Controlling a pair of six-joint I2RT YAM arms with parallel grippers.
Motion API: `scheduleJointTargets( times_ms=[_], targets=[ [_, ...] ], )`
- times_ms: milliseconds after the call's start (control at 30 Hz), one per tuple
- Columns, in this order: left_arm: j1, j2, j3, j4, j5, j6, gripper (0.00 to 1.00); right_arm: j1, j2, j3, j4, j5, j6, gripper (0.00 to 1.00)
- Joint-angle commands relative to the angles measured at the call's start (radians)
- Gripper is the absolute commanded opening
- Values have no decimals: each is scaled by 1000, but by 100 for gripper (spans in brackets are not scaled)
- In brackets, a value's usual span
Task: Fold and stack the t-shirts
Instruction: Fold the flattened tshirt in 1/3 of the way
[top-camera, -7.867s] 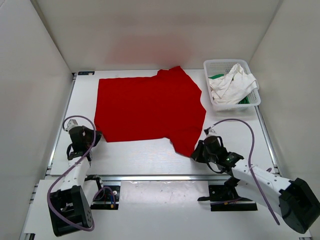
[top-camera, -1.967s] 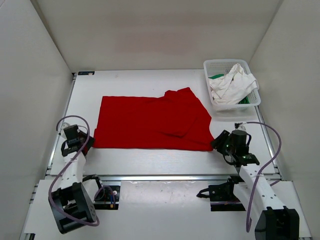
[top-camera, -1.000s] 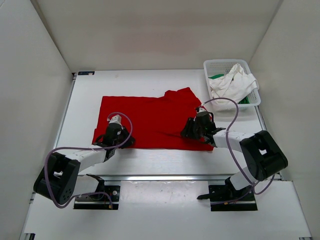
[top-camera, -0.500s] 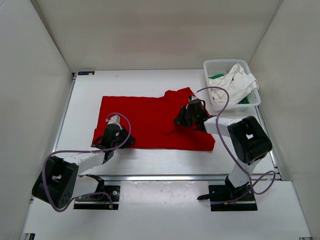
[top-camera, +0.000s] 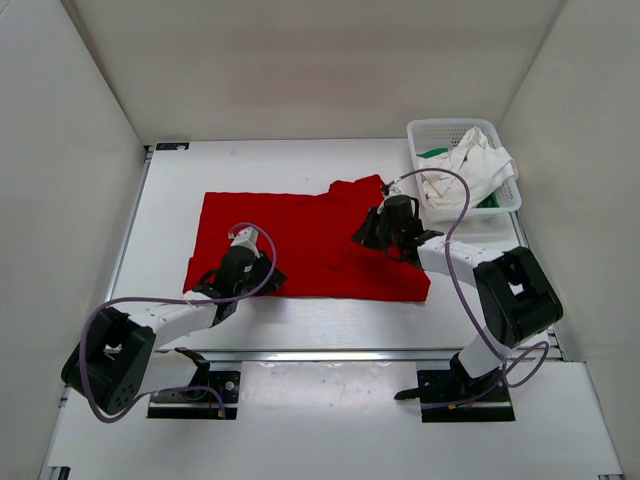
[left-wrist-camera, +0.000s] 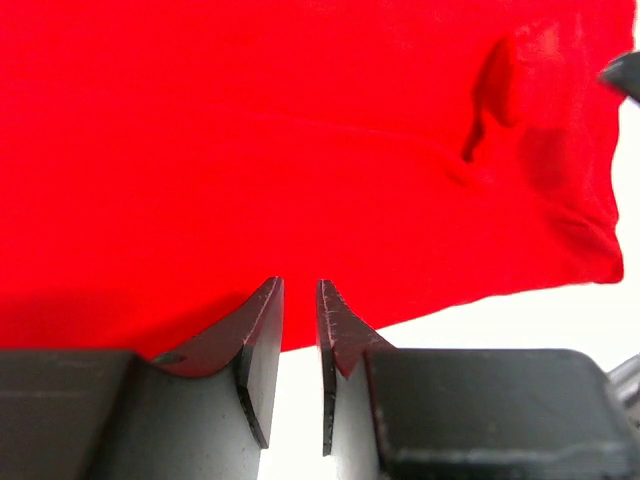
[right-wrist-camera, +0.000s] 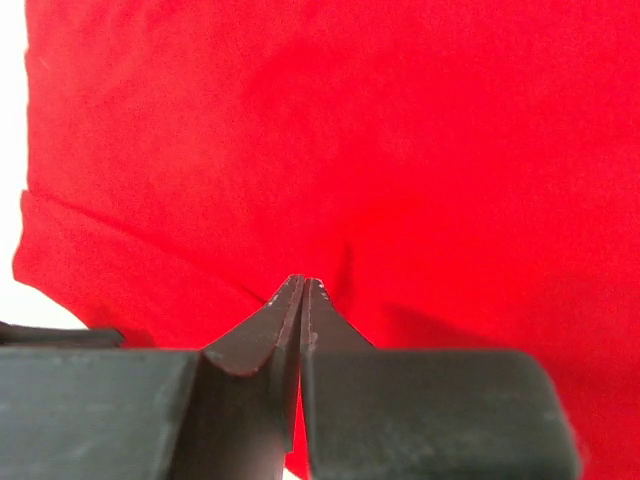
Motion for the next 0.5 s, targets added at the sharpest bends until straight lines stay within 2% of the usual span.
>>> scheduleJointTargets(
  times_ms=[0, 267, 467],
  targets=[
    [-43, 26, 59, 25, -8, 10, 30, 33, -32, -41, -9, 22, -27, 0],
    [-39, 19, 27, 37, 12, -11, 31, 79, 63, 13, -33, -4, -28, 0],
    [-8, -27, 1, 28, 24, -14, 31, 47, 175, 94, 15, -25, -28, 0]
  ],
)
